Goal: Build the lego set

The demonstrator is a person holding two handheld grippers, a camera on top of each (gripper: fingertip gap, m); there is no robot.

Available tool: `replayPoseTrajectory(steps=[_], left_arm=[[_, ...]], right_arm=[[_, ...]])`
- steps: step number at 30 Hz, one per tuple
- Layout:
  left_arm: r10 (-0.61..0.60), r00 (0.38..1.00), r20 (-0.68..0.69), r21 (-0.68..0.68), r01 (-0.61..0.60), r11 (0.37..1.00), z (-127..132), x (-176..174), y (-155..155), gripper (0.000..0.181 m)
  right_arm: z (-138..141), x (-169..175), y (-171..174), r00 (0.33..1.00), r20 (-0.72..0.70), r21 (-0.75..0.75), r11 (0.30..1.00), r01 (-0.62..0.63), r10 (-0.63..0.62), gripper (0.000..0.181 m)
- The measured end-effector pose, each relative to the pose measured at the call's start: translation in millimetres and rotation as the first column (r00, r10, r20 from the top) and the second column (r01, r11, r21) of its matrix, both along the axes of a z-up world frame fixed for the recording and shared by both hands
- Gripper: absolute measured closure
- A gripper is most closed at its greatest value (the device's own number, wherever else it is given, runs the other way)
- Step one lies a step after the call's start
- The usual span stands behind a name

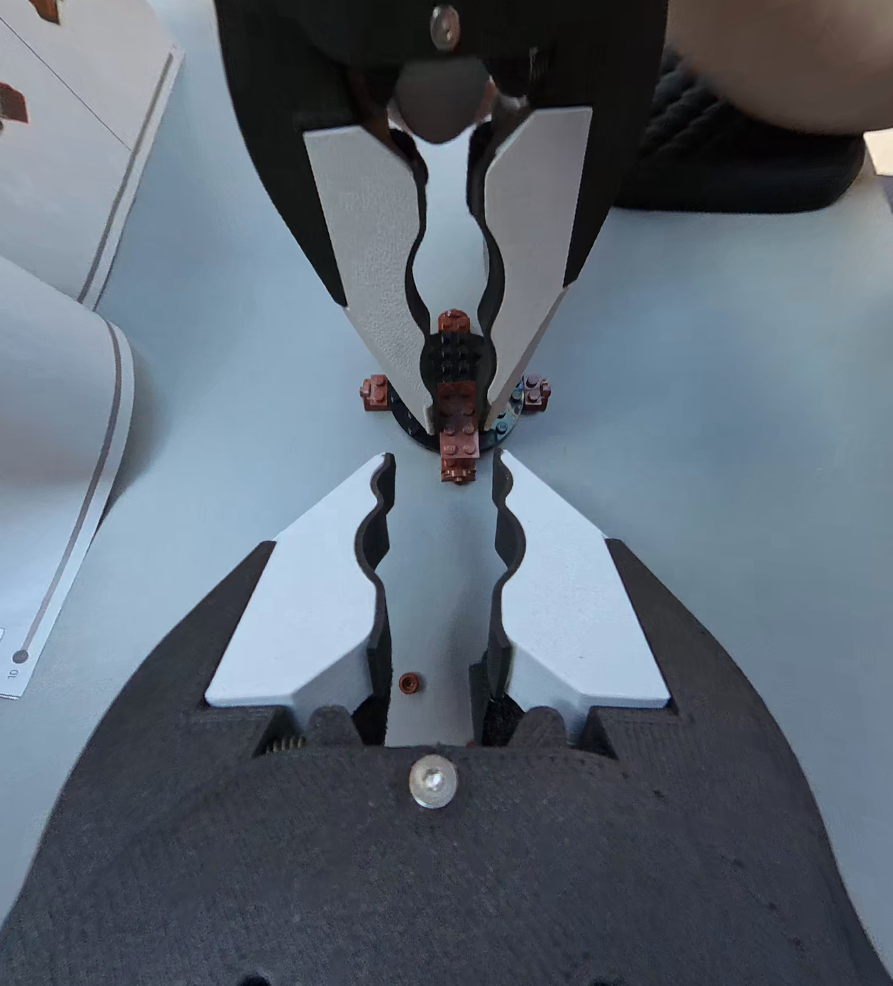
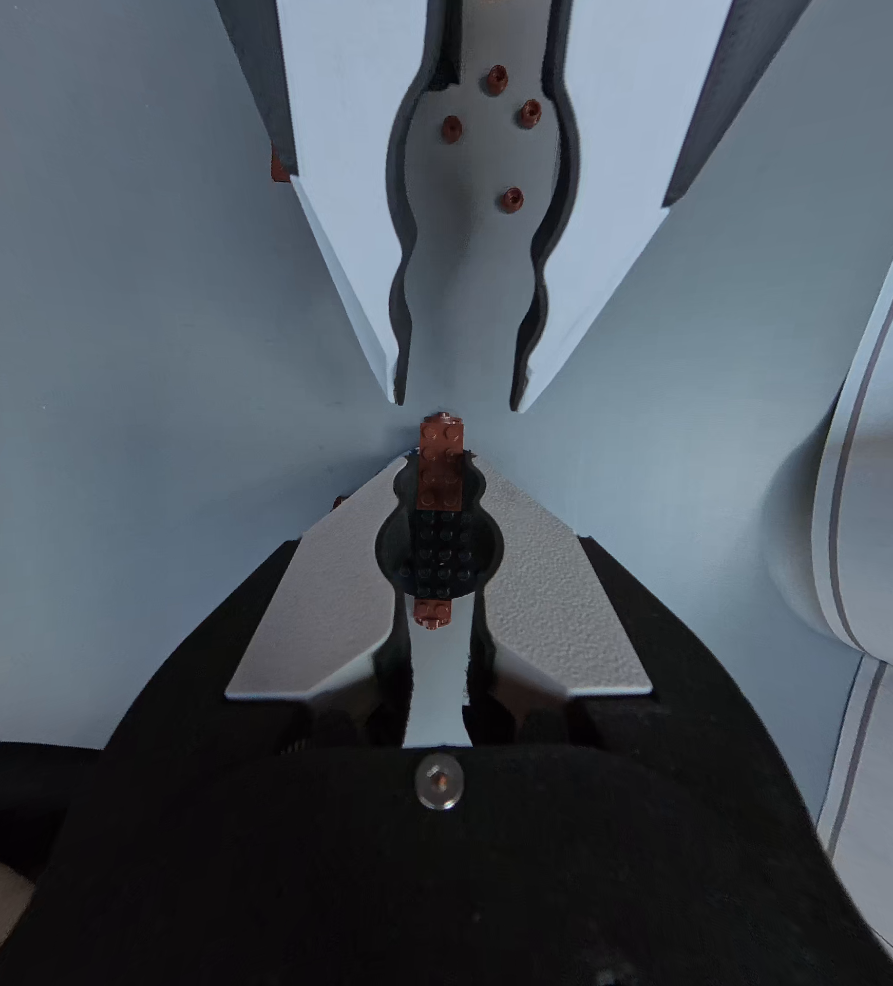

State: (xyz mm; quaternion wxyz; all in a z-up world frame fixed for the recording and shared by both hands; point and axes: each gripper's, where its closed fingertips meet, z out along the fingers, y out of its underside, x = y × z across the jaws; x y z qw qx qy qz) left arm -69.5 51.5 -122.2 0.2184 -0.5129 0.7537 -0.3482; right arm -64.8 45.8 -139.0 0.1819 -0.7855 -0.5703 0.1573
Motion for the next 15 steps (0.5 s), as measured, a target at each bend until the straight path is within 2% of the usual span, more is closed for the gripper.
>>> replayPoseTrajectory(steps=[6, 12, 15], left_arm=[[-0.011, 0.998, -0.06, 0.044, 0.013, 0.999, -18, 1, -6, 0.144], [-0.026, 0.995, -0.095, 0.072, 0.033, 0.997, -31, 4, -12, 0.153], [-0.016, 0.997, -0.082, 0.096, 0.024, 0.995, -30, 5, -9, 0.153]], right_arm=[[-3, 0, -1, 1.0, 0.008, -0.01, 1.0, 0.005, -0.004, 0.167], [-4, 1, 0, 1.0, 0.024, 0.007, 1.0, -0.006, 0.006, 0.167], [-7, 2, -1, 0.999, 0.032, 0.002, 1.0, -0.016, 0.016, 0.167]])
